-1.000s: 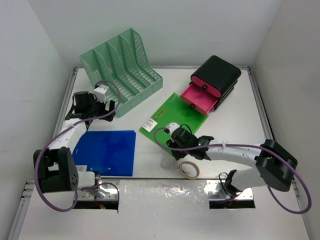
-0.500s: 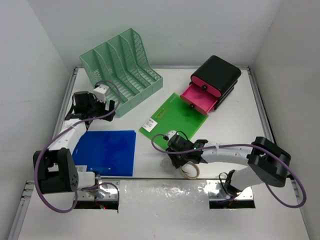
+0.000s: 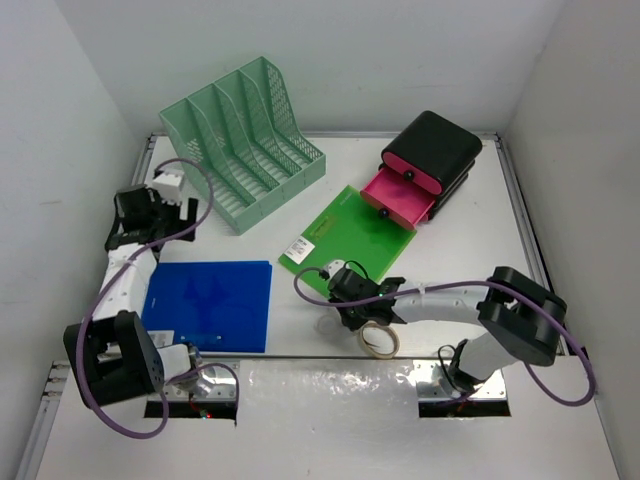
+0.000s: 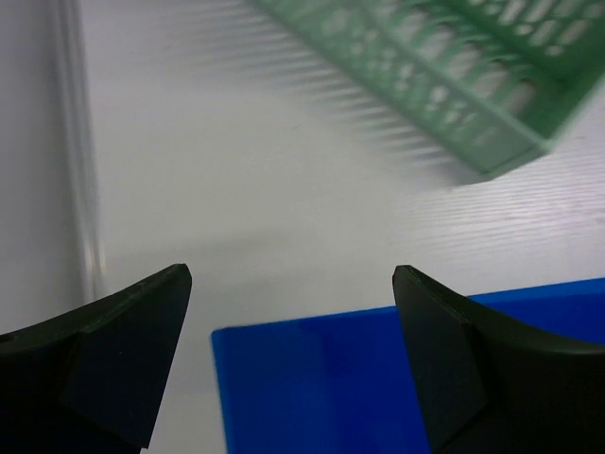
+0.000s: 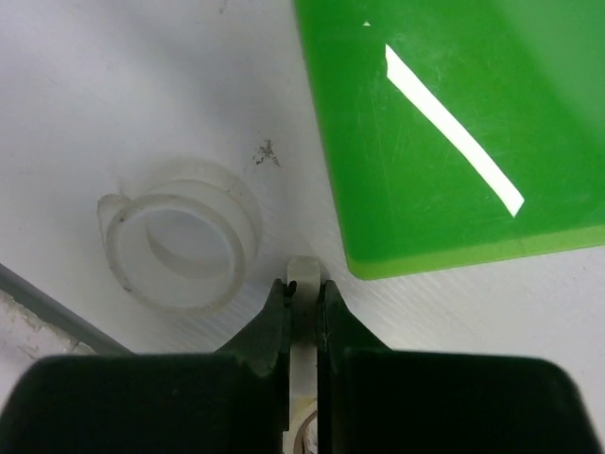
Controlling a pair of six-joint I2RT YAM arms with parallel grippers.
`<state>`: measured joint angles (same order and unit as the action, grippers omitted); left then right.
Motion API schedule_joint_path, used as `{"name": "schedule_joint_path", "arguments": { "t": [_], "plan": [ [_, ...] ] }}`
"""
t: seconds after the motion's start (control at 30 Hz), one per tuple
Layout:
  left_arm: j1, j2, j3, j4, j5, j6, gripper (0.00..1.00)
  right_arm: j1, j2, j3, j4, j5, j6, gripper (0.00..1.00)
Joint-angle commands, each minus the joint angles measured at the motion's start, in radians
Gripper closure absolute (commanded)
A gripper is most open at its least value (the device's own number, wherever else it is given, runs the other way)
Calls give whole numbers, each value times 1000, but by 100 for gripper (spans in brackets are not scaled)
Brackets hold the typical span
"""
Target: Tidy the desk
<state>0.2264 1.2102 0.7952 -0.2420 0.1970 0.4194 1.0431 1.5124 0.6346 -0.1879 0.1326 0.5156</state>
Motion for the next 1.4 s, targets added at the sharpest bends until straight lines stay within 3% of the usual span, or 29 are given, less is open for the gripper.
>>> {"name": "schedule_joint_path", "arguments": {
  "t": [0.0, 0.17, 0.27, 0.33, 0.53, 0.67, 0.77, 0.97, 1.17, 1.37],
  "plan": [
    [56, -46, 6, -29, -13, 25, 13, 3, -41, 14, -57, 28, -25, 100],
    [57, -47, -30, 6, 42, -17, 13, 2, -182, 184, -195, 129, -150, 100],
    [57, -43, -28, 7, 67, -22, 13, -23, -227, 295, -220, 292, -323, 100],
    [56, -41, -31, 13, 67, -24, 13, -46, -232, 324, -150, 414, -484, 100],
    [56, -44, -42, 17, 74, -25, 13, -392, -58, 477, -61, 406, -754, 100],
    [56, -40, -50, 24, 85, -22, 13, -477, 75, 562, -36, 337, -923, 96],
    [56, -29, -57, 36, 78, -19, 13, -526, 135, 603, 42, 300, -979, 94],
    [54, -20, -60, 40, 78, -14, 13, -623, 262, 715, 19, 208, -976, 91],
    [56, -15, -63, 44, 74, -10, 13, -647, 386, 818, -74, 206, -974, 75],
    [56, -15, -70, 47, 76, -8, 13, -647, 373, 841, -104, 197, -944, 58]
  ]
}}
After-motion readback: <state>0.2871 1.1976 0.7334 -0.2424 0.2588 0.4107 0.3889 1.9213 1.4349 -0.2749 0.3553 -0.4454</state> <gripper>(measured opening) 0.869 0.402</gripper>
